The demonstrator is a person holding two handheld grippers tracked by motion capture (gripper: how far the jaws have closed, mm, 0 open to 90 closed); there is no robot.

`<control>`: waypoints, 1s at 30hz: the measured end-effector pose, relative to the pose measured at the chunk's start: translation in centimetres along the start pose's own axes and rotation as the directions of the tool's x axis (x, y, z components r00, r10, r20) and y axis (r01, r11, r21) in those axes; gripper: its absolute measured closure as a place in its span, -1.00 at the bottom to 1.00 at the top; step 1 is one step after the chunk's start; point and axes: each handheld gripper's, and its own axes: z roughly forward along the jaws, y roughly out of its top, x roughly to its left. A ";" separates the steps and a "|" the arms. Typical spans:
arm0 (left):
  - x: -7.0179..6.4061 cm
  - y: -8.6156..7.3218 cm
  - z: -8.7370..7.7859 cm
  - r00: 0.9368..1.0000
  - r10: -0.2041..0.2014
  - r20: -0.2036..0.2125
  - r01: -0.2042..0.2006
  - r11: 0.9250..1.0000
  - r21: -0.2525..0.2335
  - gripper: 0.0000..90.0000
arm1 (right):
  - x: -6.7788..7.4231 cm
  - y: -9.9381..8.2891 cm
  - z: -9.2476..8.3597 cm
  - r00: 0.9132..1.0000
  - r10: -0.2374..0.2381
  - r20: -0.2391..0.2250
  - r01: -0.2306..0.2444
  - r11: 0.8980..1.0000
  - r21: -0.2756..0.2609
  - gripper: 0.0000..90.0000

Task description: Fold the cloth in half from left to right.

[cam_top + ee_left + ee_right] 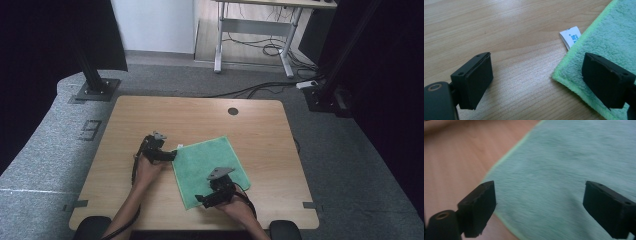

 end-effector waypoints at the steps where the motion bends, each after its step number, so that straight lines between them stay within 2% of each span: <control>1: 0.0 0.0 0.0 1.000 0.000 0.000 0.000 1.000 0.000 -0.76 | 0.4 0.1 0.3 1.000 -0.008 -0.014 0.008 1.000 0.008 -0.71; 5: 0.0 0.0 0.0 1.000 0.000 0.000 0.000 1.000 0.001 -0.76 | 2.1 0.5 1.3 0.998 -0.044 -0.051 0.046 0.998 0.031 -0.66; 11: 0.0 0.0 0.0 1.000 0.000 0.001 0.000 1.000 0.002 -0.76 | 4.4 1.0 2.1 0.991 -0.098 -0.090 0.103 0.993 0.051 -0.43; 17: 0.0 0.0 0.0 1.000 0.000 0.001 0.000 1.000 0.003 -0.77 | 5.6 1.2 2.3 0.982 -0.148 -0.116 0.155 0.986 0.061 -0.17; 19: 0.0 0.0 0.0 1.000 0.000 0.001 0.000 1.000 0.003 -0.77 | 5.7 1.0 2.5 0.979 -0.170 -0.111 0.180 0.980 0.086 -0.08; 21: 0.0 0.0 0.0 1.000 0.000 0.001 0.000 1.000 0.003 -0.77 | 5.9 0.9 2.6 0.976 -0.202 -0.086 0.210 0.973 0.091 0.02; 23: 0.0 0.0 0.0 1.000 0.006 0.005 -0.006 1.000 -0.001 -0.75 | 6.0 0.9 2.5 0.974 -0.215 -0.069 0.222 0.970 0.103 0.10; 28: -0.4 -0.2 -0.3 0.998 0.047 0.047 -0.045 0.998 -0.033 -0.34 | 5.8 1.0 2.3 0.981 -0.192 -0.038 0.196 0.974 0.116 0.48; 30: -0.6 -0.2 -0.4 0.996 0.063 0.064 -0.060 0.997 -0.043 -0.10 | 5.8 1.1 2.2 0.983 -0.183 -0.027 0.185 0.975 0.124 0.65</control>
